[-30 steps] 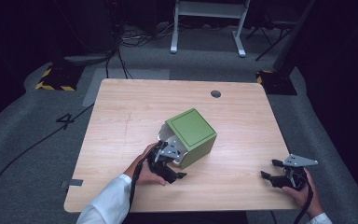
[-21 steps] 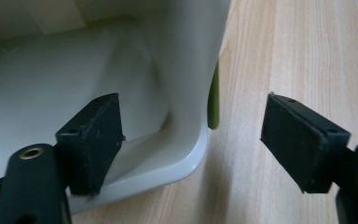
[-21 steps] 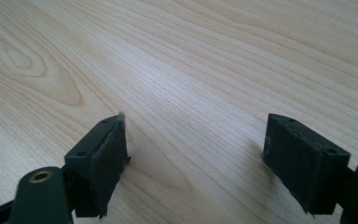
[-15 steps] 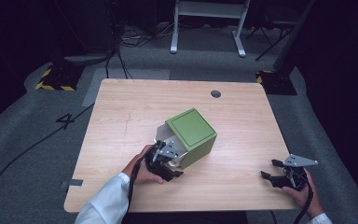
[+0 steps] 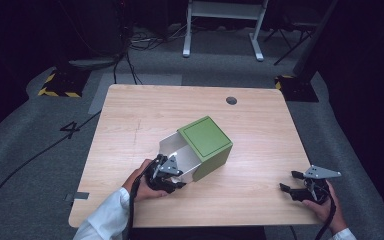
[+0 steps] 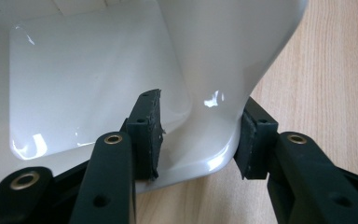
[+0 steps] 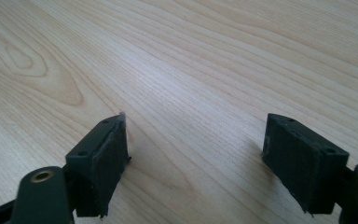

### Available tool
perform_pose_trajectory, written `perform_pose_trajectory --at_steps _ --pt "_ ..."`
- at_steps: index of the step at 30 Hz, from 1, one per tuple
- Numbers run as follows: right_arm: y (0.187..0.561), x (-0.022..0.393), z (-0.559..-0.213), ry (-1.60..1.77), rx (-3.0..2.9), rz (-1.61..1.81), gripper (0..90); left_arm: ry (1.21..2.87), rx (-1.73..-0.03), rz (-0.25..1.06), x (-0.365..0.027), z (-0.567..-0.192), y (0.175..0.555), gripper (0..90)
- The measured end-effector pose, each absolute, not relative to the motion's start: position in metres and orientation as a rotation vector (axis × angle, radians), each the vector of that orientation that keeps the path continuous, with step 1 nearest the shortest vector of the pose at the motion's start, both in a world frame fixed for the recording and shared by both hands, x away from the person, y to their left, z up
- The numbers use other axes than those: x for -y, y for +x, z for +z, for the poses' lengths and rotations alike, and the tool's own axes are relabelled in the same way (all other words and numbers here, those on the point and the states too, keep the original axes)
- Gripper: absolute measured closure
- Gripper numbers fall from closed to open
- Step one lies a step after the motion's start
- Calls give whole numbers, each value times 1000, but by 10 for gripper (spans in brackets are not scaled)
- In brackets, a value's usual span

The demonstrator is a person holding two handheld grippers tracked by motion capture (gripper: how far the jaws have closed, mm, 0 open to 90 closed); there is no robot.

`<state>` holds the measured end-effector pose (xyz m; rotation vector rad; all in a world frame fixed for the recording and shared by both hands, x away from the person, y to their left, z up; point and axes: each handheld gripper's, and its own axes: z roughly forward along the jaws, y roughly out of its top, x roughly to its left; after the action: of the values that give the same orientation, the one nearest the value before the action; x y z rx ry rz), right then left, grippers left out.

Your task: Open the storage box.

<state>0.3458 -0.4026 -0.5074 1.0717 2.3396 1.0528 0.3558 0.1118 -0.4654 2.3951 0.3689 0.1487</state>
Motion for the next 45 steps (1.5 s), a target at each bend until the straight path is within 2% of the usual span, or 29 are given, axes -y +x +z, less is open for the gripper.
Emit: perform_pose_trajectory --at_steps 19,45 --pt "346 403 -507 1072 -2340 1053 221 2397 -383 93 -136 -473 336 612" --pt "346 403 -507 1073 -2340 1053 220 2412 -389 67 -142 -477 326 640"
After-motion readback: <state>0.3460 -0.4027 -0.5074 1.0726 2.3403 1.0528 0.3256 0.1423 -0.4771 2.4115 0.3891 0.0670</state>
